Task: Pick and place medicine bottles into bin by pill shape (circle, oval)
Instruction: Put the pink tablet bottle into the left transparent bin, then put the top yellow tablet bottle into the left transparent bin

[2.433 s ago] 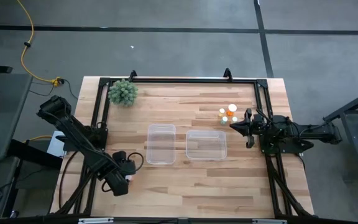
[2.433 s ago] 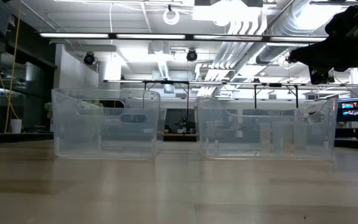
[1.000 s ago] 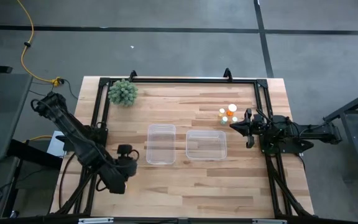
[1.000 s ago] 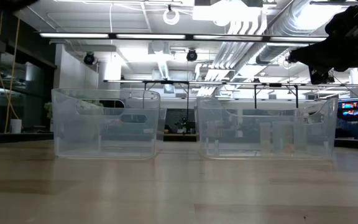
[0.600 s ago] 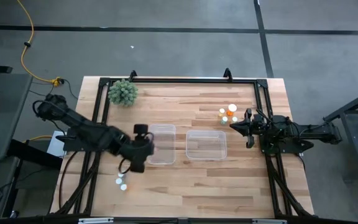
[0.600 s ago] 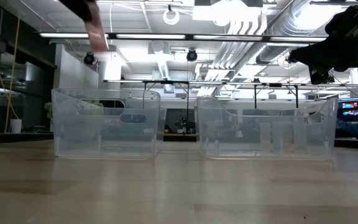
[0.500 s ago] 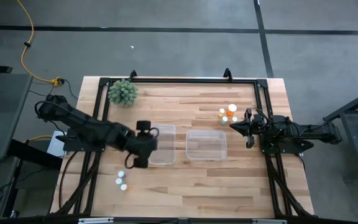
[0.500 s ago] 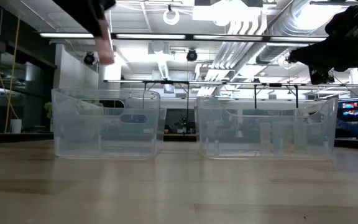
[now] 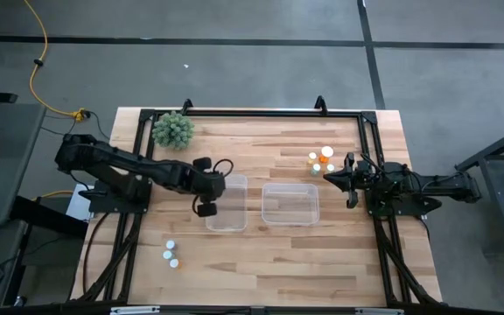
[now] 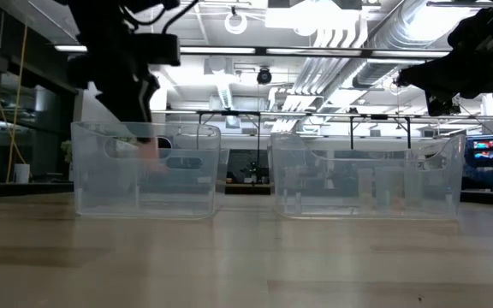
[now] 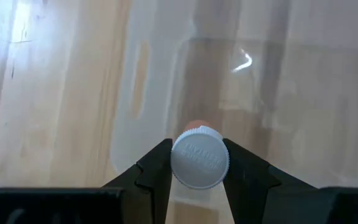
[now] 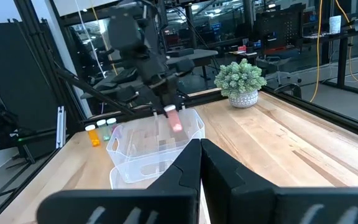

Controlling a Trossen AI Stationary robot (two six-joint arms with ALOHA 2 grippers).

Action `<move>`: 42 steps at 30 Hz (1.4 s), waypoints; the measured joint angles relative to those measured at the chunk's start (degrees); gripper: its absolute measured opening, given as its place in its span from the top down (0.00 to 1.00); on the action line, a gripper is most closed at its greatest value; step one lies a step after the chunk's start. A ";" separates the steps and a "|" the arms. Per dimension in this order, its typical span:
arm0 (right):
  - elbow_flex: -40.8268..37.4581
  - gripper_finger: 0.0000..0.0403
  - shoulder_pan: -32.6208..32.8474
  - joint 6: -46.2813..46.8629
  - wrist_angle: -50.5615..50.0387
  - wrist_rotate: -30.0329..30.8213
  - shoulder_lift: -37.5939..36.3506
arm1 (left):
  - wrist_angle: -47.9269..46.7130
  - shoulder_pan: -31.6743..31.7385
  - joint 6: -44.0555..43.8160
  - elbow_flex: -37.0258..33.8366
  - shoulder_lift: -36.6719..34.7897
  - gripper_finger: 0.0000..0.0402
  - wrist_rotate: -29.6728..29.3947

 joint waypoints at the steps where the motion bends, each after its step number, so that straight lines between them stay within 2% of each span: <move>1: -0.01 1.00 -0.01 0.00 0.01 0.01 0.00 | 0.14 0.53 -0.21 -0.08 0.00 0.72 -0.06; 10: 0.00 1.00 -0.01 0.00 0.01 0.00 0.00 | 0.10 2.34 0.21 -0.09 0.05 0.72 0.40; 23: 0.01 1.00 -0.01 0.00 0.01 -0.01 0.00 | 1.65 2.32 1.92 0.05 8.35 0.72 0.67; 32: 0.01 1.00 -0.01 0.00 0.01 0.01 -0.02 | 1.21 2.17 2.24 0.37 8.41 0.72 -1.04; 35: 0.01 1.00 0.00 -0.01 -0.01 -0.01 -0.01 | 0.92 2.12 2.57 0.88 8.41 0.69 -0.73; 42: -0.01 1.00 0.01 0.00 0.01 -0.01 0.00 | -1.46 2.12 2.26 3.47 8.41 0.54 0.26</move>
